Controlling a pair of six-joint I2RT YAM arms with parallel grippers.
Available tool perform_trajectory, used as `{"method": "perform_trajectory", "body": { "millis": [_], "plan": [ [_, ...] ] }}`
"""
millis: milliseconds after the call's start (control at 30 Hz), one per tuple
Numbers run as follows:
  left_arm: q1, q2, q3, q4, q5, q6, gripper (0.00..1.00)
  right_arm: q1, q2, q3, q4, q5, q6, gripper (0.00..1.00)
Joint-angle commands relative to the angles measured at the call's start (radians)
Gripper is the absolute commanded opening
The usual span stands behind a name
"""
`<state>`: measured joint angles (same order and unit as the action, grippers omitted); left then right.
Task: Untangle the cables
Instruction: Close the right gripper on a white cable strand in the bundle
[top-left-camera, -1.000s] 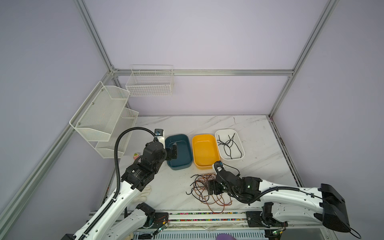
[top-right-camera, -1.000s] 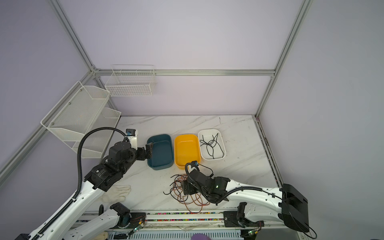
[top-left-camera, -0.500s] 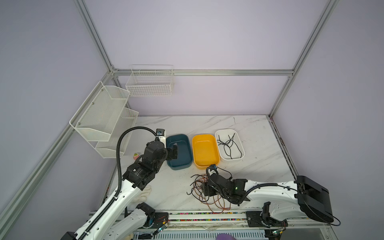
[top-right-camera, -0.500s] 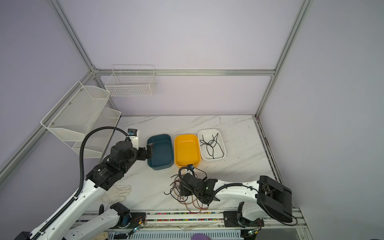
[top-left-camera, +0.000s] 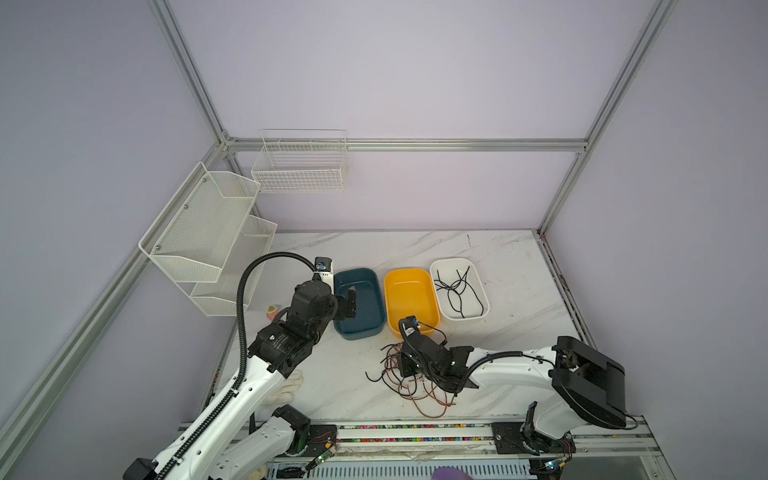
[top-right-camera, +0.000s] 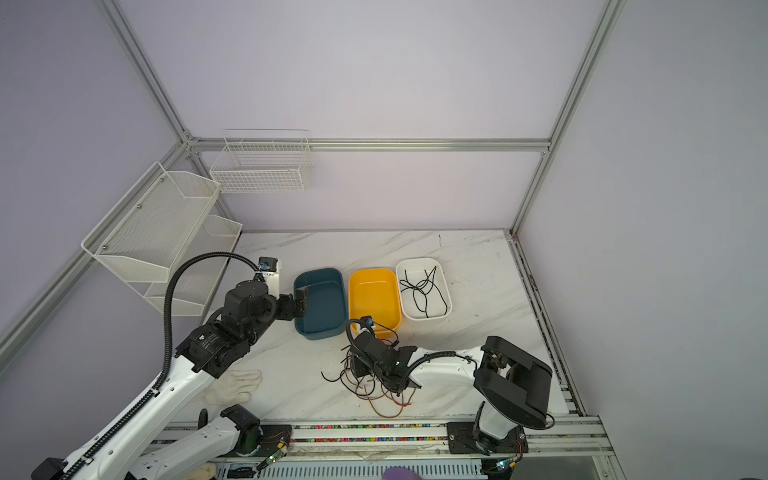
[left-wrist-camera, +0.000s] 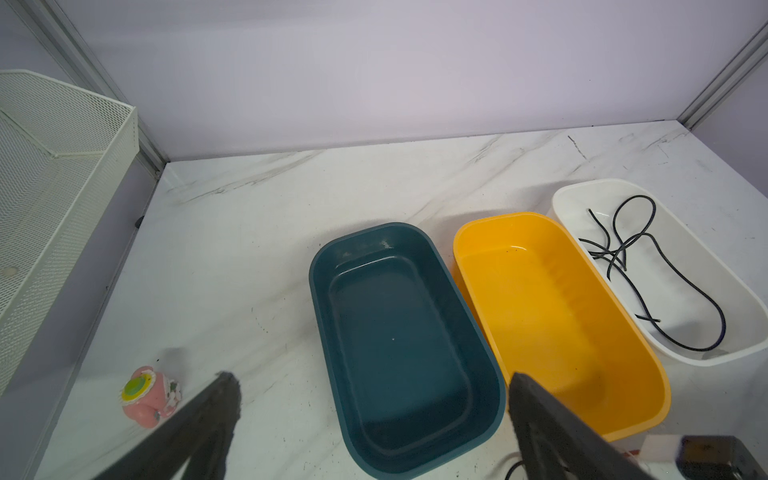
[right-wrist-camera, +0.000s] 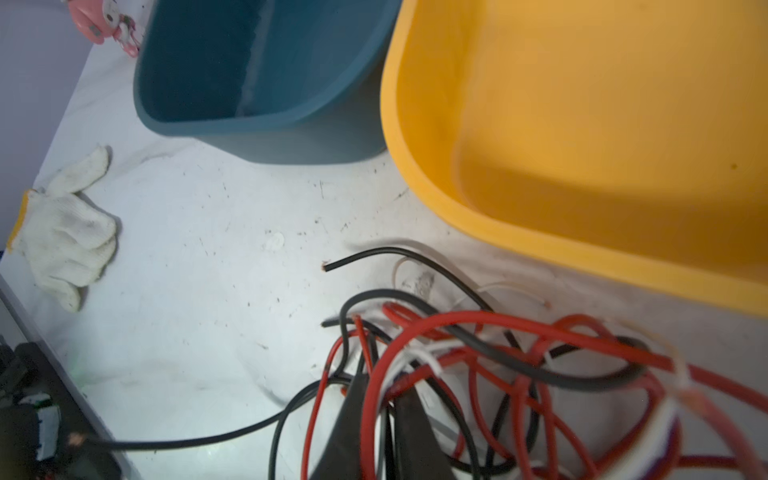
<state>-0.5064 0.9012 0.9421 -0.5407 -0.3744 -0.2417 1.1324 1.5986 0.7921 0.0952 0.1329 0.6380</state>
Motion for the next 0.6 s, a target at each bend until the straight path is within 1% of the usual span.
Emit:
{"method": "perform_trajectory", "body": {
  "millis": [0, 133, 200, 233, 300, 400, 500, 567],
  "plan": [
    [-0.002, -0.006, -0.026, 0.027, -0.007, 0.022, 1.00, -0.003, 0.038, 0.080, 0.044, -0.026, -0.101, 0.08],
    [-0.003, -0.008, -0.025, 0.026, -0.011, 0.022, 1.00, -0.003, 0.095, 0.180, 0.035, -0.078, -0.165, 0.06],
    [-0.003, -0.008, -0.028, 0.026, -0.011, 0.022, 1.00, -0.002, 0.118, 0.222, 0.003, -0.083, -0.173, 0.07],
    [-0.003, -0.008, -0.028, 0.027, -0.009, 0.022, 1.00, -0.002, 0.125, 0.230, -0.006, -0.085, -0.176, 0.10],
    [-0.003, -0.010, -0.029, 0.027, -0.004, 0.022, 1.00, -0.002, 0.119, 0.229, -0.026, -0.084, -0.170, 0.22],
    [-0.002, -0.011, -0.029, 0.027, 0.005, 0.022, 1.00, -0.002, 0.076, 0.206, -0.056, -0.077, -0.161, 0.36],
    [-0.003, -0.008, -0.026, 0.026, 0.018, 0.022, 1.00, -0.003, 0.007, 0.184, -0.103, -0.049, -0.149, 0.46],
    [-0.003, -0.006, -0.026, 0.027, 0.025, 0.022, 1.00, -0.002, -0.037, 0.177, -0.142, -0.026, -0.148, 0.50]
  ]
}}
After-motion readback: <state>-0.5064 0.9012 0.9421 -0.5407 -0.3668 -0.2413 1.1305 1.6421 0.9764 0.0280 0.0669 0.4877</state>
